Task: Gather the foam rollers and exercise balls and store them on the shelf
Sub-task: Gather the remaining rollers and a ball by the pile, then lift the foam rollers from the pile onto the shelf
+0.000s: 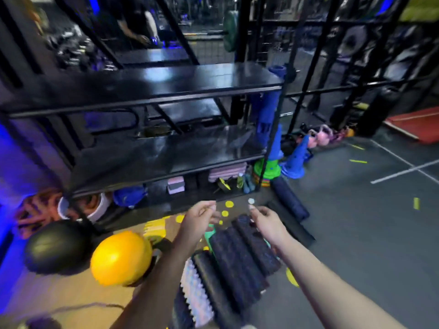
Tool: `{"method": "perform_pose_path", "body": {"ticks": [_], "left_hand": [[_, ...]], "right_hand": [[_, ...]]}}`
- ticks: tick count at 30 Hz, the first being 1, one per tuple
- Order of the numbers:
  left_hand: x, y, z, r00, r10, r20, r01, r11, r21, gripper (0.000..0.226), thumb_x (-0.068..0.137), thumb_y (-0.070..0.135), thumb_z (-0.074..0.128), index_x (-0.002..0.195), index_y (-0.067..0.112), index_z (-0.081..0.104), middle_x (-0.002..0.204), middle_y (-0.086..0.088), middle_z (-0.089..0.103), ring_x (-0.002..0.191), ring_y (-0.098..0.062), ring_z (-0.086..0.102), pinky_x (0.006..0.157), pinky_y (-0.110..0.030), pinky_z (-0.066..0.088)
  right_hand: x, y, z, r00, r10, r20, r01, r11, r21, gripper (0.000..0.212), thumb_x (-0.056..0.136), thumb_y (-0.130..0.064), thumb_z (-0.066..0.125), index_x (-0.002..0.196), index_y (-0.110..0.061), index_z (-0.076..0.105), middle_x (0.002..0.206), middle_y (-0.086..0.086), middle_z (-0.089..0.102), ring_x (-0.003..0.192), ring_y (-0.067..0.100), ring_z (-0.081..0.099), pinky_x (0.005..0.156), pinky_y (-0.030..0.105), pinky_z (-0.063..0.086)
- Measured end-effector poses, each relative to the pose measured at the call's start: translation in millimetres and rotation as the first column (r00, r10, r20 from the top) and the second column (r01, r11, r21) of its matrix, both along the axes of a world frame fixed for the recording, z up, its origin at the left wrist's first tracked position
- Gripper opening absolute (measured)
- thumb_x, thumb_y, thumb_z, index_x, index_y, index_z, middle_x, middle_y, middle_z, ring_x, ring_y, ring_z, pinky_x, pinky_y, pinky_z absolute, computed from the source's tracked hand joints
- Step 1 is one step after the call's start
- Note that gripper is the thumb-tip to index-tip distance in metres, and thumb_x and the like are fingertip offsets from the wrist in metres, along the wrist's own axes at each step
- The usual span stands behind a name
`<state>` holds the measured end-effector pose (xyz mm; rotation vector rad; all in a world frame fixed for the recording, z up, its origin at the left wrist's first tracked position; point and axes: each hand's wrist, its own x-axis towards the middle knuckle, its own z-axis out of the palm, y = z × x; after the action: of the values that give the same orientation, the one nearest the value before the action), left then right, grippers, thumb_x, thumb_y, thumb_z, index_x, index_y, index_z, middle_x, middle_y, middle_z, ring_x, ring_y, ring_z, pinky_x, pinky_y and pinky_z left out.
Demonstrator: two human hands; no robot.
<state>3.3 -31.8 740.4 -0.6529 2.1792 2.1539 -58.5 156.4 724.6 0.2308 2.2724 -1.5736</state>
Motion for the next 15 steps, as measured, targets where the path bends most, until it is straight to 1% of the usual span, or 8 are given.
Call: {"method": "perform_pose_path", "body": {"ticks": [2,4,7,9,10,12,13,15], "left_hand": [[-19.8,36.0,6.5,1.000,0.003,0.006,-0.003,1.000,0.012,0.017,0.105,0.014,0.052,0.116,0.010,0.064,0.095,-0.013,0.071,0.070,-0.017,0.064,0.051,-0.019,0.048],[-36.5,65.7,10.4,1.000,-0.003,0.014,0.002,1.000,0.016,0.014,0.103,0.016,0.055,0.110,0.012,0.067,0.093,-0.014,0.071,0.071,-0.018,0.065,0.049,-0.015,0.049],[-68.4,96.8,0.9,0.998,-0.046,0.037,0.046,0.999,-0.012,0.016,0.103,0.024,0.057,0.109,0.015,0.069,0.101,-0.016,0.076,0.082,-0.027,0.071,0.059,-0.023,0.053],[-92.4,111.0,-11.7,0.996,-0.048,0.073,0.050,0.999,-0.021,0.017,0.103,0.023,0.057,0.110,0.015,0.069,0.102,-0.015,0.076,0.082,-0.027,0.071,0.063,-0.026,0.053],[-105.5,116.8,-18.7,0.995,-0.039,0.091,0.041,0.999,-0.012,0.016,0.103,0.021,0.056,0.110,0.014,0.068,0.101,-0.015,0.076,0.078,-0.024,0.070,0.061,-0.024,0.052],[-136.1,128.3,-35.2,0.991,-0.012,0.136,0.013,1.000,-0.007,0.015,0.104,0.019,0.055,0.110,0.013,0.068,0.098,-0.016,0.075,0.072,-0.020,0.067,0.055,-0.021,0.050],[-154.3,133.3,-44.9,0.987,-0.001,0.158,0.002,1.000,-0.007,0.015,0.103,0.020,0.056,0.110,0.014,0.068,0.098,-0.015,0.076,0.071,-0.019,0.067,0.056,-0.023,0.049],[-194.6,144.0,-68.9,0.981,0.030,0.191,-0.033,0.999,0.011,0.015,0.101,0.021,0.059,0.110,0.016,0.069,0.097,-0.014,0.076,0.072,-0.020,0.068,0.062,-0.028,0.049]], "right_hand": [[-16.4,46.6,-1.8,0.999,-0.041,-0.022,0.042,0.999,0.031,0.039,0.093,-0.054,0.062,0.105,-0.018,0.069,0.095,0.000,0.070,0.087,0.017,0.065,0.093,0.042,0.054],[-33.2,83.3,-0.9,0.996,-0.075,-0.039,0.077,0.997,0.030,0.036,0.094,-0.050,0.063,0.108,-0.017,0.069,0.091,-0.002,0.067,0.082,0.014,0.060,0.090,0.041,0.053],[-70.7,119.6,-11.3,0.996,-0.088,-0.021,0.089,0.994,0.068,0.038,0.092,-0.054,0.062,0.109,-0.021,0.068,0.096,-0.006,0.069,0.088,0.017,0.064,0.090,0.042,0.054],[-96.3,133.7,-25.0,0.997,-0.076,0.007,0.075,0.993,0.092,0.046,0.085,-0.061,0.061,0.106,-0.020,0.066,0.090,-0.006,0.067,0.084,0.019,0.062,0.081,0.039,0.053],[-108.9,139.4,-33.4,0.998,-0.065,0.011,0.064,0.993,0.099,0.053,0.080,-0.066,0.060,0.103,-0.019,0.066,0.086,-0.006,0.065,0.081,0.019,0.060,0.077,0.037,0.051],[-136.9,150.6,-52.1,0.999,-0.044,0.008,0.042,0.991,0.129,0.066,0.073,-0.074,0.056,0.104,-0.017,0.068,0.087,-0.006,0.065,0.080,0.016,0.058,0.074,0.031,0.047],[-150.3,155.6,-56.9,1.000,-0.021,0.008,0.019,0.986,0.165,0.068,0.073,-0.076,0.054,0.101,-0.016,0.068,0.087,-0.006,0.064,0.079,0.014,0.056,0.071,0.027,0.044],[-179.5,170.0,-69.9,0.998,0.057,0.036,-0.064,0.964,0.259,0.053,0.078,-0.072,0.053,0.087,-0.021,0.059,0.080,-0.008,0.057,0.072,0.014,0.052,0.060,0.025,0.039]]}}
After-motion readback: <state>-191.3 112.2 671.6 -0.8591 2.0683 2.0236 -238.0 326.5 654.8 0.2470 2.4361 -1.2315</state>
